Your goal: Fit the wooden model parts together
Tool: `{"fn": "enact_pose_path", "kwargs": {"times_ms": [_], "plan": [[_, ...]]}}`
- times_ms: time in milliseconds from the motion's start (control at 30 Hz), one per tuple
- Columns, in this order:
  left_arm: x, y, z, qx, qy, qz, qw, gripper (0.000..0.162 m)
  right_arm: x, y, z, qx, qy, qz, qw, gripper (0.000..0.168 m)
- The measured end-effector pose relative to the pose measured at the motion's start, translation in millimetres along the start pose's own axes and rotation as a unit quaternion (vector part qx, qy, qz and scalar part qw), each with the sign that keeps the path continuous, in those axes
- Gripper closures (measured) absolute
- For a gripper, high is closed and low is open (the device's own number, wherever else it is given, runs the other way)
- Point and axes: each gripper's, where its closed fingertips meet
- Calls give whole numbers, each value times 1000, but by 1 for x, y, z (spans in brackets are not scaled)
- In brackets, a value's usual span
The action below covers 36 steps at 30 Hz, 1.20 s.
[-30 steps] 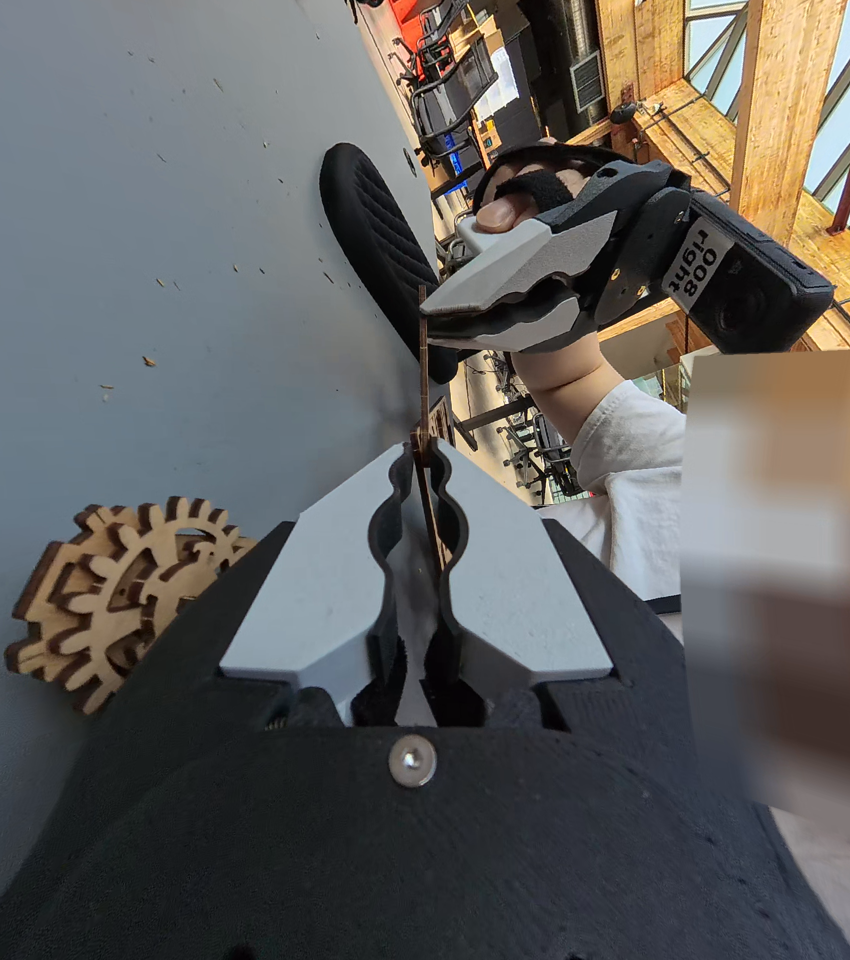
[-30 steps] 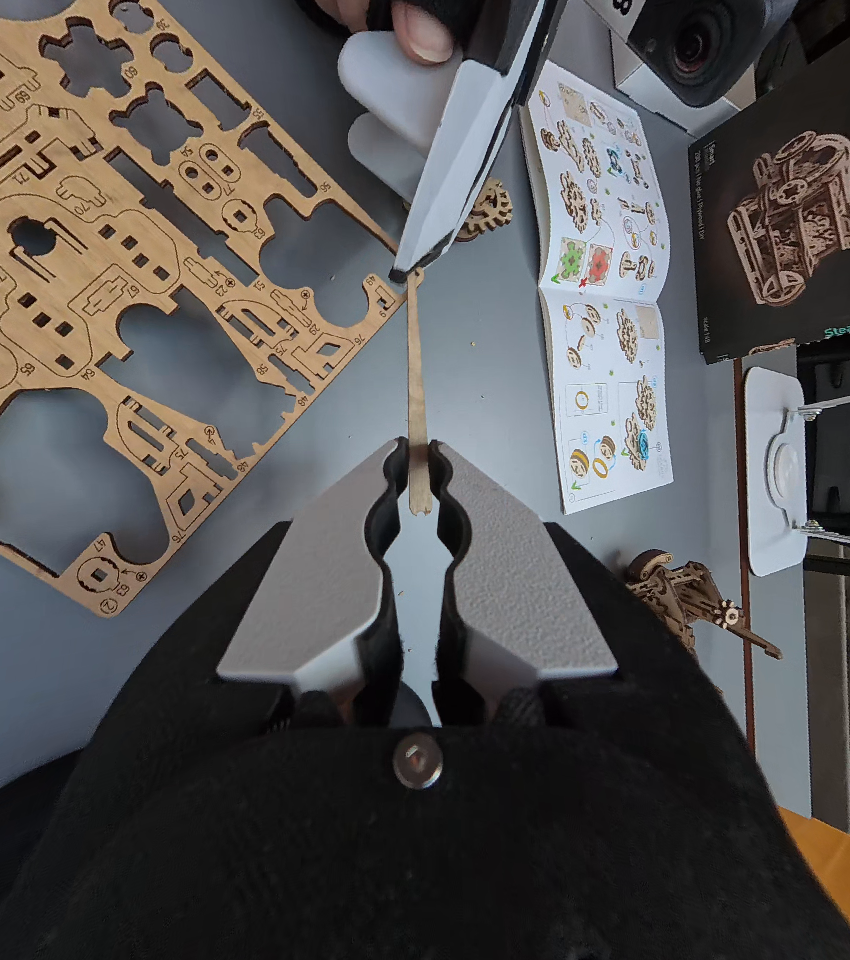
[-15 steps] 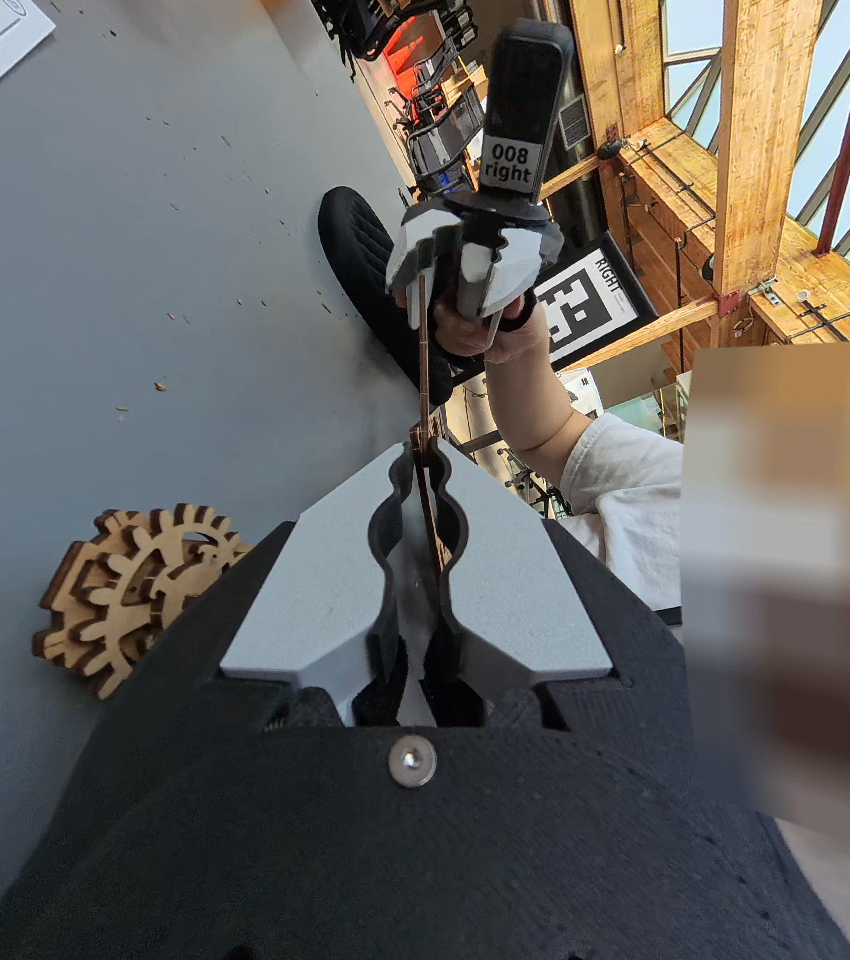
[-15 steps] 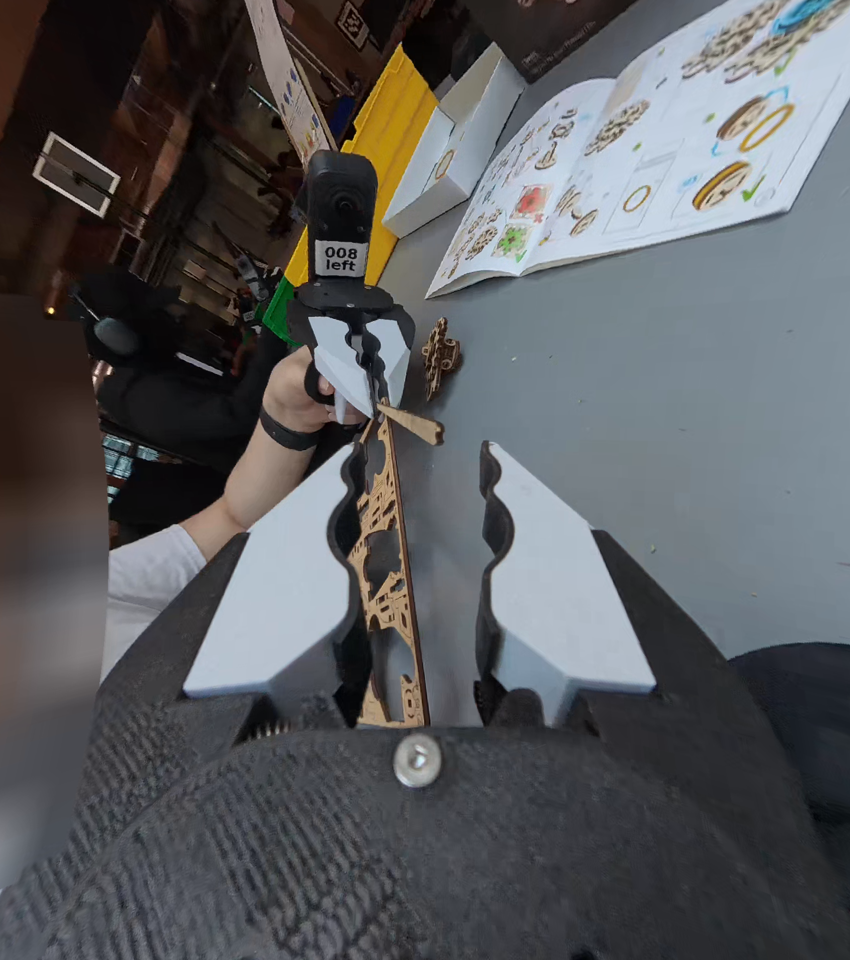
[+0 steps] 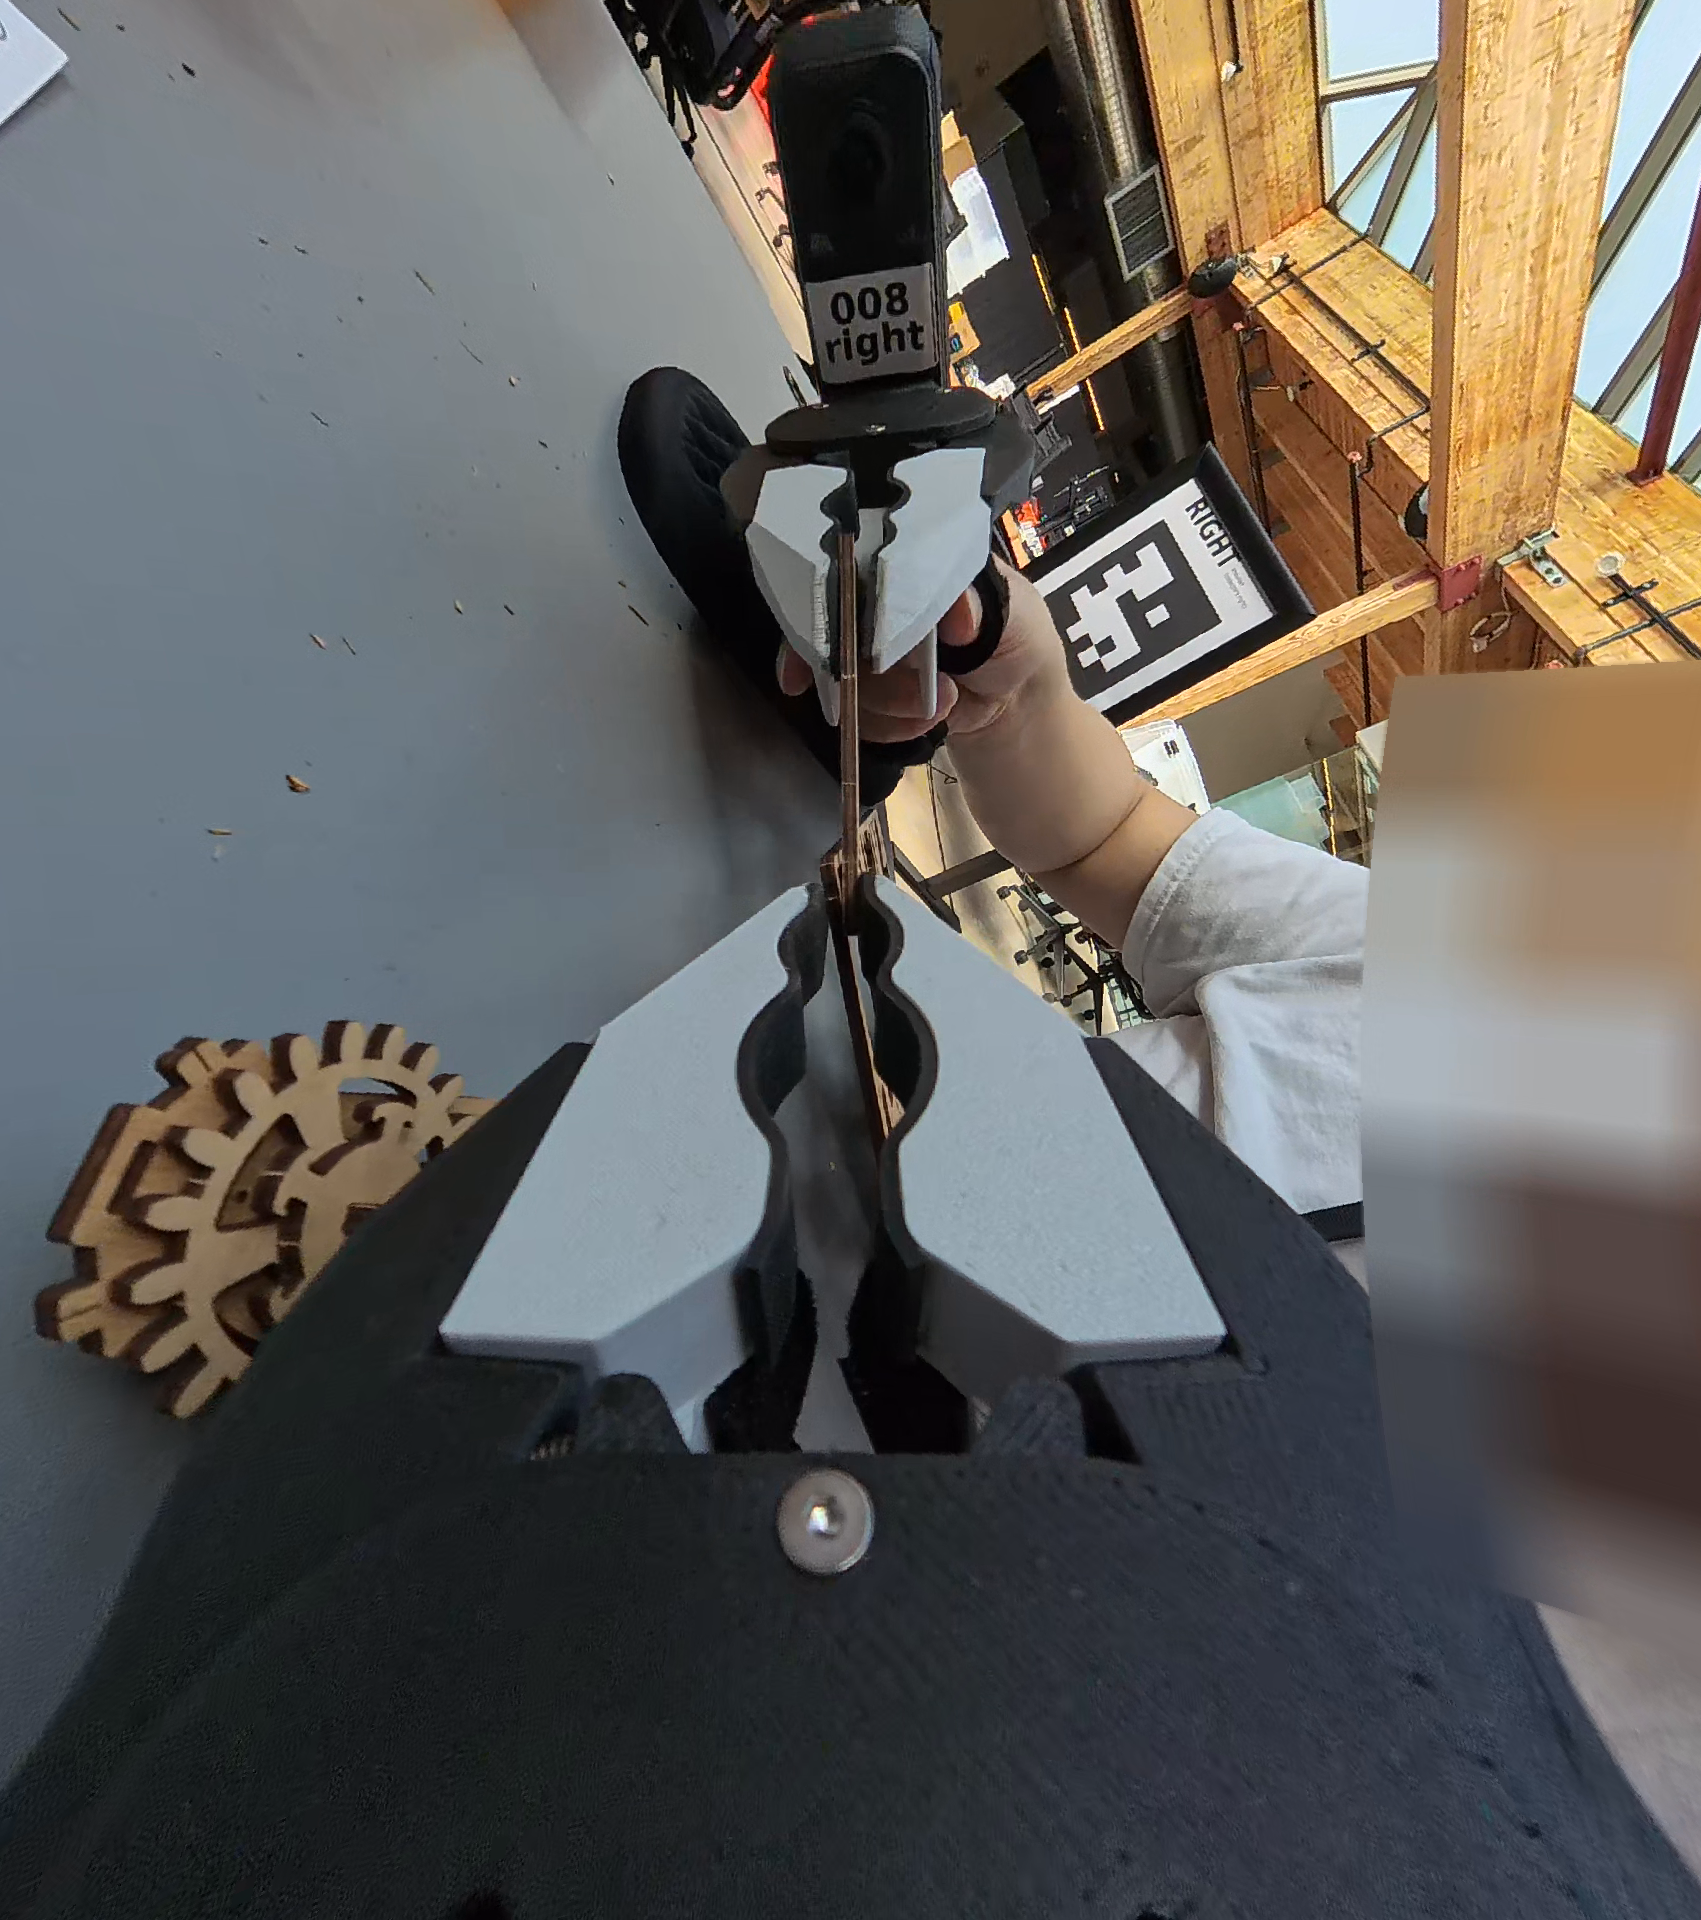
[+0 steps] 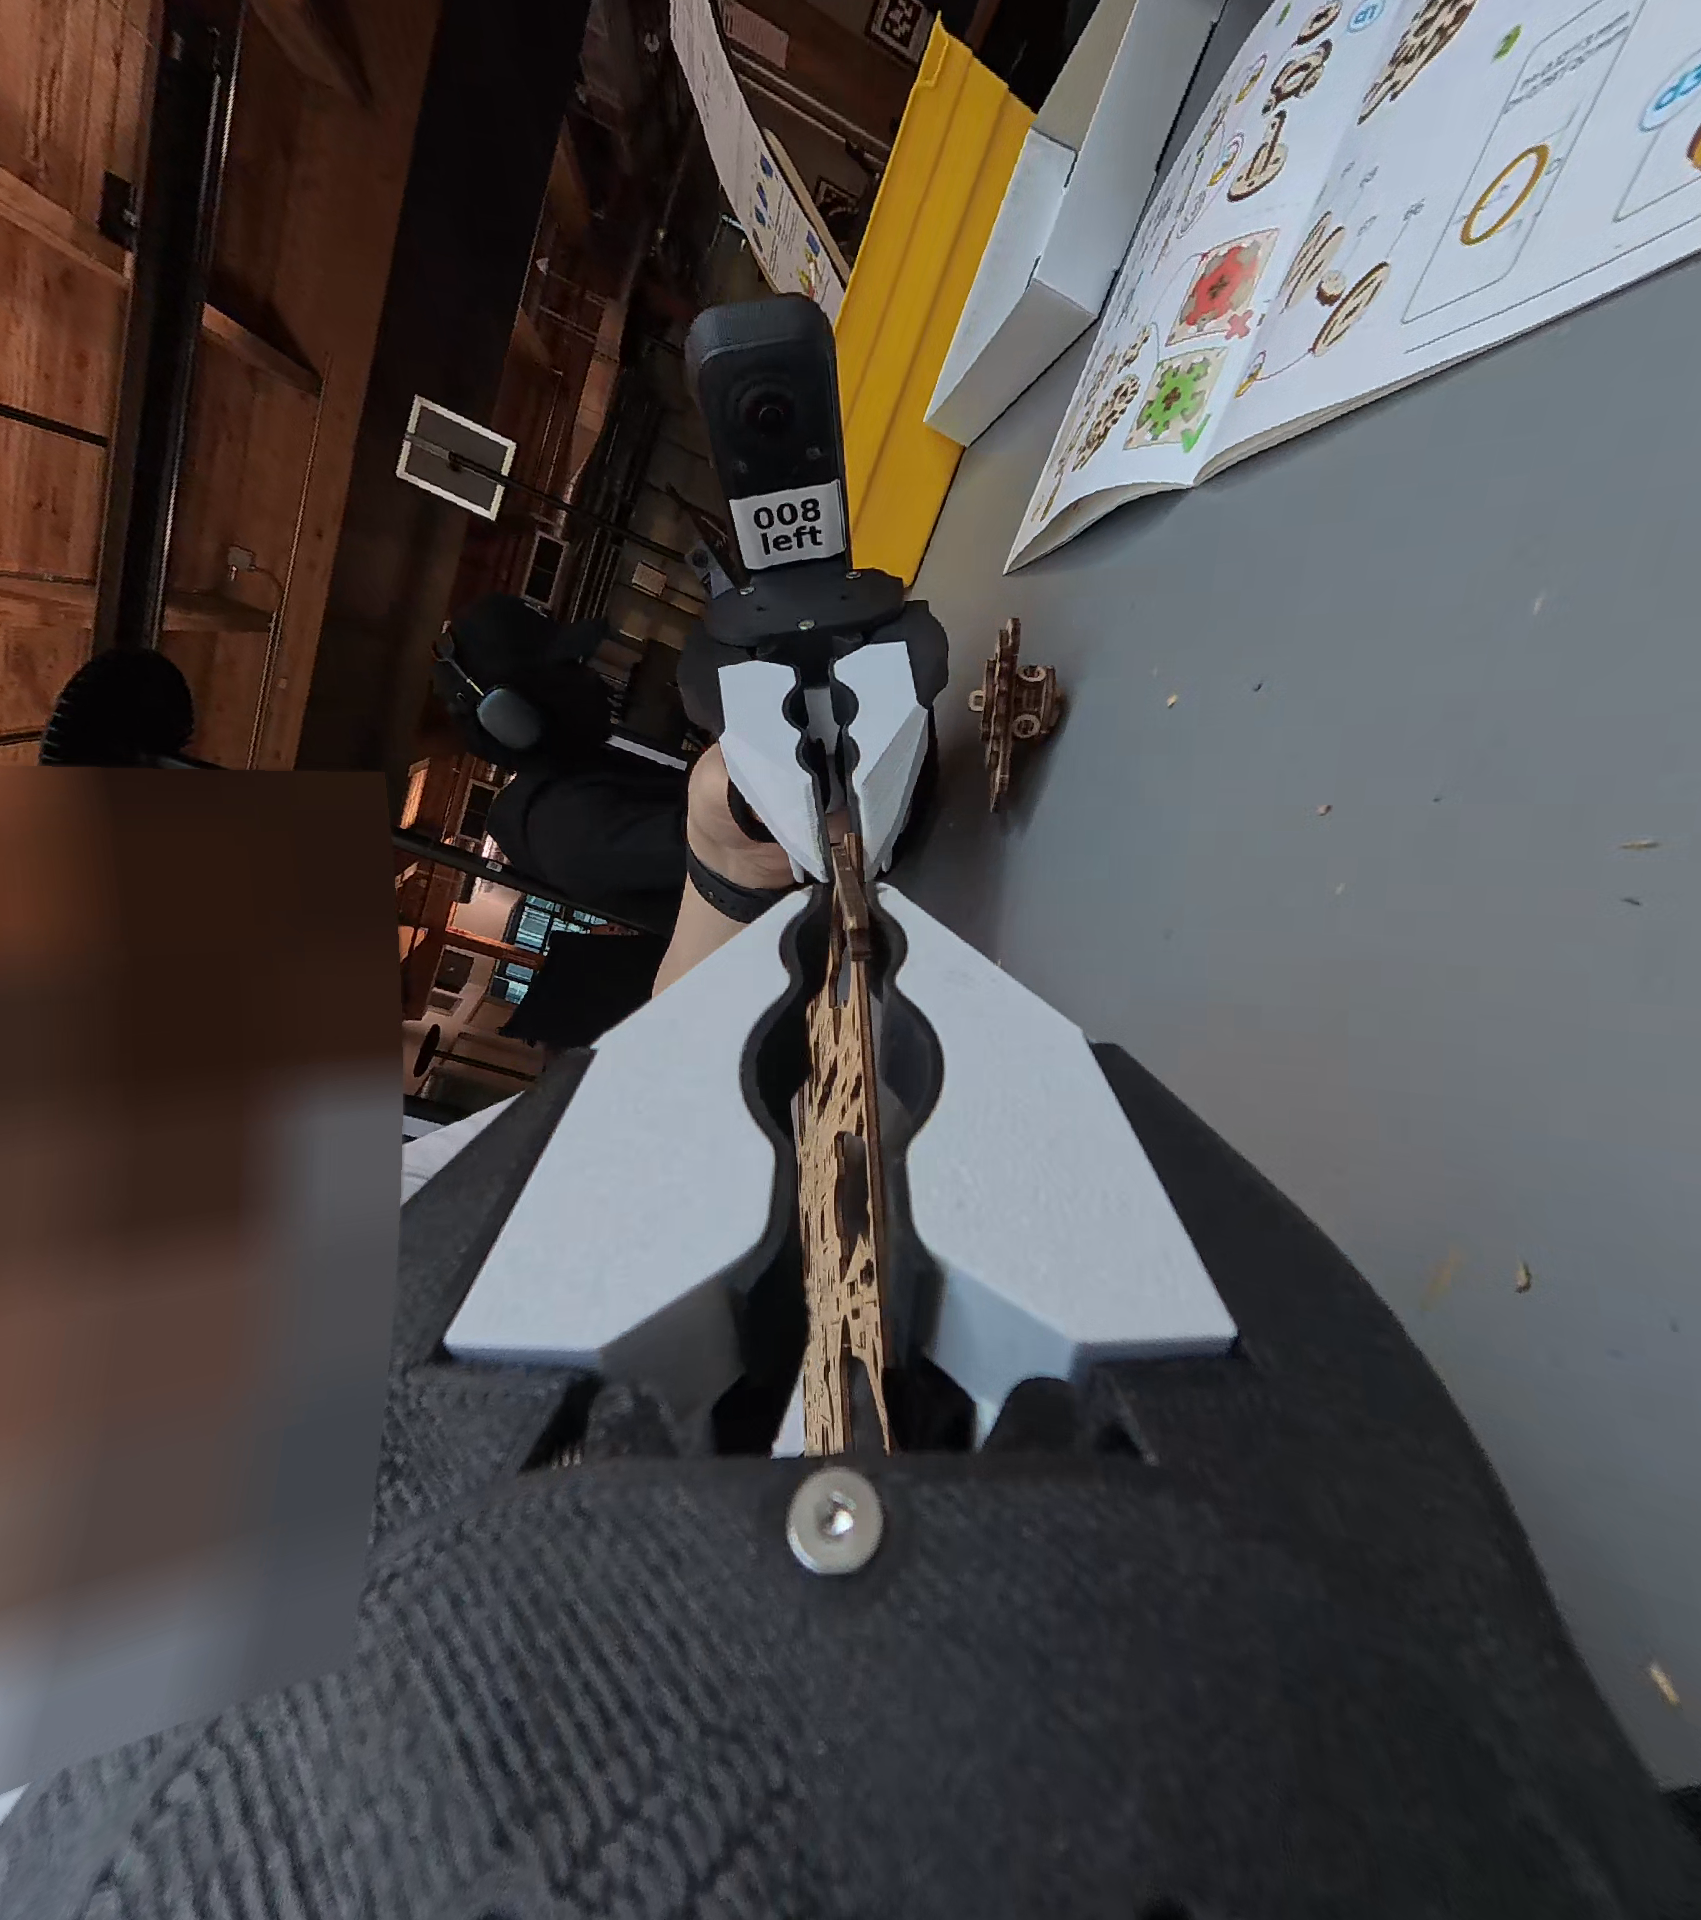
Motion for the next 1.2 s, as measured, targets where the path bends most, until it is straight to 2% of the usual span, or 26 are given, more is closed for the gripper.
{"fn": "enact_pose_path", "kwargs": {"times_ms": [433, 567, 667, 733, 800, 867, 967, 1100, 1133, 1200], "plan": [[3, 2, -2, 6, -9, -6, 1000, 158, 2, -1, 0, -5, -10, -33, 999, 168], [9, 5, -2, 14, -16, -23, 1000, 154, -3, -3, 0, 2, -24, -25, 999, 168], [16, 7, -5, -5, 2, -48, 999, 159, -7, -9, 3, 11, -37, -23, 999, 167], [20, 9, -7, -22, 19, -62, 998, 161, -11, -12, -7, -5, -63, -15, 998, 167], [21, 10, -6, -23, 22, -66, 997, 161, -7, -15, -25, -4, -137, -44, 990, 167], [20, 10, -4, -15, 12, -61, 998, 161, 2, -16, -42, 38, -275, -95, 956, 167], [20, 9, -7, -17, 7, -61, 998, 161, 20, -11, -57, 126, -469, -196, 852, 167], [20, 10, -7, -17, 5, -61, 998, 161, 28, -4, -56, 206, -589, -306, 719, 167], [20, 10, -7, -17, 4, -61, 998, 161, 29, -2, -55, 213, -606, -321, 696, 167], [20, 10, -7, -15, 2, -60, 998, 161, 32, 2, -53, 215, -621, -348, 669, 167]]}}
Point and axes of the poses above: each gripper's, where its closed fingertips meet, y out along the fingers, x out of its underside, z = x × y across the jaws, and after that the axes turned 3 degrees about -z, right-handed
